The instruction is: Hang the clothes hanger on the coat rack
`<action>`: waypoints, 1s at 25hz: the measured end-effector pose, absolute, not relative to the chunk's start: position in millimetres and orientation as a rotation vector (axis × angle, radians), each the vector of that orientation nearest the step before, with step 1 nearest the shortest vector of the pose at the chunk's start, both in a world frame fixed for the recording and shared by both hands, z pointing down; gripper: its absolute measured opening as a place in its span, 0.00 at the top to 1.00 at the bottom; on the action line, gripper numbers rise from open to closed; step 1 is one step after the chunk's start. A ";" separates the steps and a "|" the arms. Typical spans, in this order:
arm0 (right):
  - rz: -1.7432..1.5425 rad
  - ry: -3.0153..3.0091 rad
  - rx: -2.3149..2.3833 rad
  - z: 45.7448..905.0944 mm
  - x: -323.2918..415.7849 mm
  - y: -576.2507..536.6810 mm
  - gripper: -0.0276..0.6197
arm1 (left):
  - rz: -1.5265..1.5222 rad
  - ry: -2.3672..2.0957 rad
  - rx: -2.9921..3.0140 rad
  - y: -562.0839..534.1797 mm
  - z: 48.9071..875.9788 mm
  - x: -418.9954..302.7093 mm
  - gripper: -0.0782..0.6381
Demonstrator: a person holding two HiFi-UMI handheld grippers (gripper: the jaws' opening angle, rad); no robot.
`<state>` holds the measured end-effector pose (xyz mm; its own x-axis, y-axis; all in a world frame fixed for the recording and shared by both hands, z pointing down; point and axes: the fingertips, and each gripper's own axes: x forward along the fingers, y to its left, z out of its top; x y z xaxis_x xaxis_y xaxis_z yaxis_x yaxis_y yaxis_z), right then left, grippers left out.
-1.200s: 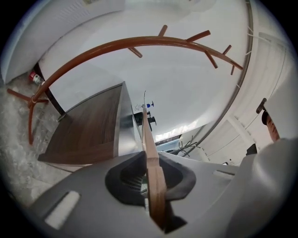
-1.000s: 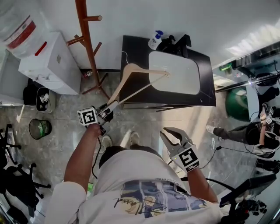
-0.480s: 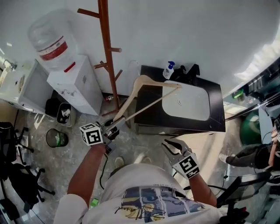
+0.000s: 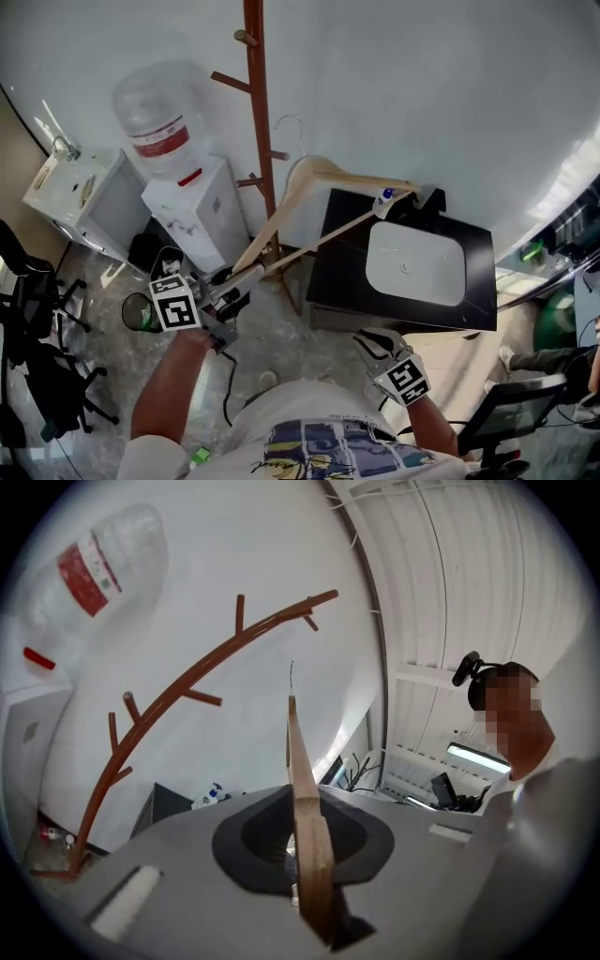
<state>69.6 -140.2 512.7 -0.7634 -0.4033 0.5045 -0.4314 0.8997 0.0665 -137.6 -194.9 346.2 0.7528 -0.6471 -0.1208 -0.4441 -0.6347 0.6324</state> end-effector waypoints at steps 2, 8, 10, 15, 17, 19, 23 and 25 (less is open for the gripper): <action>0.072 -2.549 0.589 513.5 68.6 -139.9 0.85 | -0.463 -0.820 2.397 -197.8 319.2 -146.7 0.84; 0.112 -2.564 0.582 512.6 67.8 -137.9 0.85 | -0.506 -0.813 2.453 -216.8 258.7 -171.5 0.84; 0.157 -2.571 0.591 510.6 68.6 -137.8 0.85 | -0.503 -0.817 2.479 -223.4 243.8 -177.8 0.84; 0.176 -2.571 0.636 511.2 75.1 -141.3 0.85 | -0.552 -0.791 2.494 -244.8 212.0 -191.0 0.84; 0.182 -2.561 0.650 511.5 76.9 -141.0 0.85 | -0.596 -0.757 2.468 -252.8 204.3 -196.6 0.84; 0.190 -2.550 0.662 511.5 78.0 -140.9 0.85 | -0.616 -0.756 2.451 -261.2 202.8 -205.0 0.84; 0.202 -2.541 0.689 511.7 79.4 -140.7 0.85 | -0.633 -0.771 2.420 -273.6 212.6 -219.0 0.84; 0.211 -2.527 0.694 512.4 79.1 -139.3 0.85 | -0.624 -0.776 2.414 -277.8 221.6 -222.0 0.84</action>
<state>79.1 -139.3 512.4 -0.7411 -0.4351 0.5113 -0.5141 0.8576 -0.0152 -222.0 -277.8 221.6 0.7289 -0.6328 -0.2612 -0.3910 -0.6981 0.5998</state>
